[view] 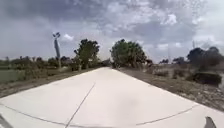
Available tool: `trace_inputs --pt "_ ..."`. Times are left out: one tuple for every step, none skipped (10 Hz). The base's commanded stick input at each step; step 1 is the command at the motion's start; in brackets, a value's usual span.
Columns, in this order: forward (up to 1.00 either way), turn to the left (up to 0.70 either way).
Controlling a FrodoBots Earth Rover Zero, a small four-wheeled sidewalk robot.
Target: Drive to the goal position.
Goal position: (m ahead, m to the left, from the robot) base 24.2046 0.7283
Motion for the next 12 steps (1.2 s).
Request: trace_inputs --pt "0.70 0.00" --pt "0.70 0.00" --pt "0.70 0.00" --pt "0.70 0.04" --pt "0.70 0.11" --pt "0.70 0.19" --pt "0.70 0.27" --pt "0.70 0.35" --pt "0.70 0.11" --pt "0.70 0.00" --pt "0.70 0.00" --pt "0.70 0.00"
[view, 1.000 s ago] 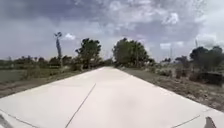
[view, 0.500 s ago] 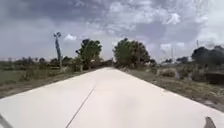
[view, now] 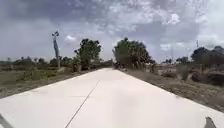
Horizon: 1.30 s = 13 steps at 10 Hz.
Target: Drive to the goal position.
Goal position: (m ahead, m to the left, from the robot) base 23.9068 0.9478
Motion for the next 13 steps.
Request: trace_inputs --pt "0.70 0.00" --pt "0.70 0.00" --pt "0.70 0.00" --pt "0.70 0.00" --pt "0.70 0.00" --pt "0.70 0.04" --pt "0.70 0.10" --pt "0.70 0.17" --pt "0.70 0.23" --pt "0.70 0.30" --pt "0.70 0.33" --pt "0.70 0.19" --pt "0.70 0.10"
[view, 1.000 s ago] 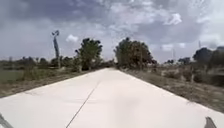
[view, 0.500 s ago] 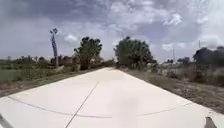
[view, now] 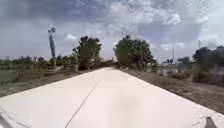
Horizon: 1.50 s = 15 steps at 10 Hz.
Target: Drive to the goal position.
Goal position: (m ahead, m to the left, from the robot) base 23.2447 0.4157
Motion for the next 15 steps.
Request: trace_inputs --pt "0.70 0.04" --pt "0.70 0.00" --pt "0.70 0.00" --pt "0.70 0.00" --pt "0.70 0.00" --pt "0.70 0.00" --pt "0.70 0.00" --pt "0.70 0.00" --pt "0.70 0.00" --pt "0.70 0.00" --pt "0.70 0.00" --pt "0.70 0.00" --pt "0.70 0.00" --pt "0.70 0.00" --pt "0.70 0.00"
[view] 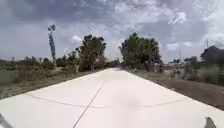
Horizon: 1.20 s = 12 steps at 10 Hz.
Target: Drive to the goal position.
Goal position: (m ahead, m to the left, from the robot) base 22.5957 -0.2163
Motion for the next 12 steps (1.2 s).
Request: trace_inputs --pt "0.70 0.00" --pt "0.70 0.00" --pt "0.70 0.00" --pt "0.70 0.00" --pt "0.70 0.00" --pt "0.70 0.00" --pt "0.70 0.00" --pt "0.70 0.00" --pt "0.70 0.00" --pt "0.70 0.00" --pt "0.70 0.00" --pt "0.70 0.00"
